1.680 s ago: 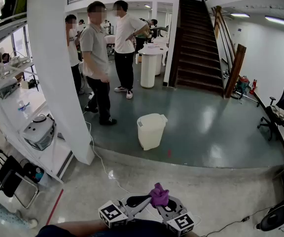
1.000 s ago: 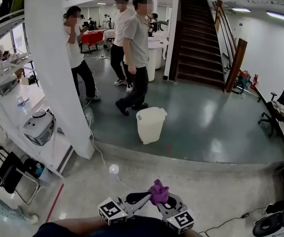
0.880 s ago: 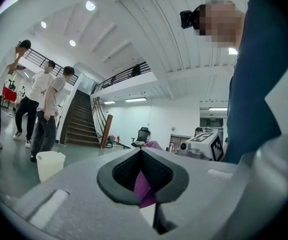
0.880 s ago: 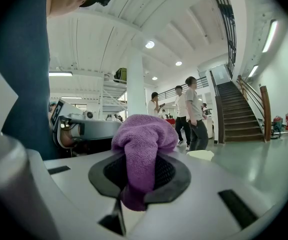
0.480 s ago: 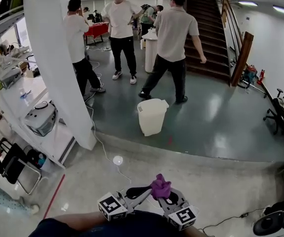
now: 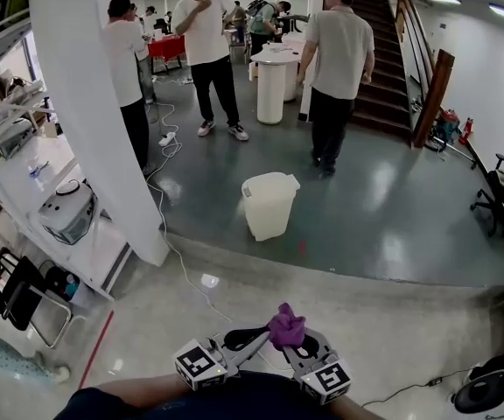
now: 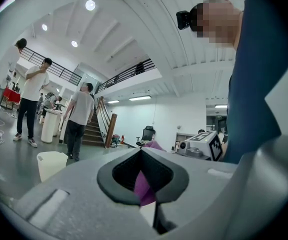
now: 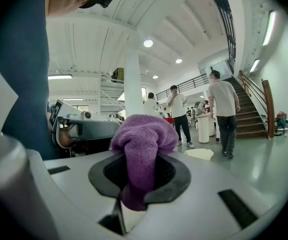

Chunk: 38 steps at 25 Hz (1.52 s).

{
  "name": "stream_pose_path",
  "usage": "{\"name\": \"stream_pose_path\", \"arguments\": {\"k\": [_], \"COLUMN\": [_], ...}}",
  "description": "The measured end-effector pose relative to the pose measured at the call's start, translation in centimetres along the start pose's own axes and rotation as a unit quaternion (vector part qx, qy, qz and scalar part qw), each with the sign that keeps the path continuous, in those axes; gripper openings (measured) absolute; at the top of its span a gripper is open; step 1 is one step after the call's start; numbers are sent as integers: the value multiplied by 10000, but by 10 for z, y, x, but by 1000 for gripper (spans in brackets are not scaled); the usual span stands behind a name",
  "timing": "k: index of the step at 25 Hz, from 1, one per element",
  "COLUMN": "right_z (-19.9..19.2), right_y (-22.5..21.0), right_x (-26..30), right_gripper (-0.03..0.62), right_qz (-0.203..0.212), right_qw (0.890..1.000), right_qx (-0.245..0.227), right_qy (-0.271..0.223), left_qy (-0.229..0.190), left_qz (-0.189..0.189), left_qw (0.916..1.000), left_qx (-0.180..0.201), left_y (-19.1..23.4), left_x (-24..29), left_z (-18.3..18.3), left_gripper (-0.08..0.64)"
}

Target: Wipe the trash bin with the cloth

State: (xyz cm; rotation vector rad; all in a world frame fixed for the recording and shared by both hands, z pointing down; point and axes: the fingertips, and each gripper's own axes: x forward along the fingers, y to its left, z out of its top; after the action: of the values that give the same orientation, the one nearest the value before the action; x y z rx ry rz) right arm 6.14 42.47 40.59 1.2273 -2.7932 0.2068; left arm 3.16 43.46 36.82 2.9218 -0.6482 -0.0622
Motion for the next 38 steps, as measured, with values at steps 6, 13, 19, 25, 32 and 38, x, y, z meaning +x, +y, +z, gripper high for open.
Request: {"name": "stream_pose_path", "arguments": {"k": [6, 13, 19, 25, 32, 38], "right_z": [9, 30, 48, 48, 49, 56], "right_y": [-41, -85, -109, -128, -173, -242], "right_x": [66, 166, 231, 261, 280, 291], "right_gripper": [77, 77, 77, 77, 77, 77], "right_qz": [-288, -599, -705, -790, -660, -385], "right_qw": [9995, 9980, 9973, 9965, 9973, 9988], "right_qx": [-3, 146, 190, 256, 330, 314], "right_qy": [141, 137, -24, 44, -3, -2], "left_qy": [-125, -145, -107, -60, 23, 38], "left_qz": [-202, -284, -287, -229, -89, 337], "left_qw": [9996, 9994, 9995, 9994, 9997, 9990], "left_qx": [-120, -108, -91, -240, -244, -276], "left_y": [82, 195, 266, 303, 335, 369], "left_x": [20, 21, 16, 19, 55, 114], "left_z": [12, 38, 55, 50, 50, 57], "left_gripper": [-12, -12, -12, -12, -12, -12]}}
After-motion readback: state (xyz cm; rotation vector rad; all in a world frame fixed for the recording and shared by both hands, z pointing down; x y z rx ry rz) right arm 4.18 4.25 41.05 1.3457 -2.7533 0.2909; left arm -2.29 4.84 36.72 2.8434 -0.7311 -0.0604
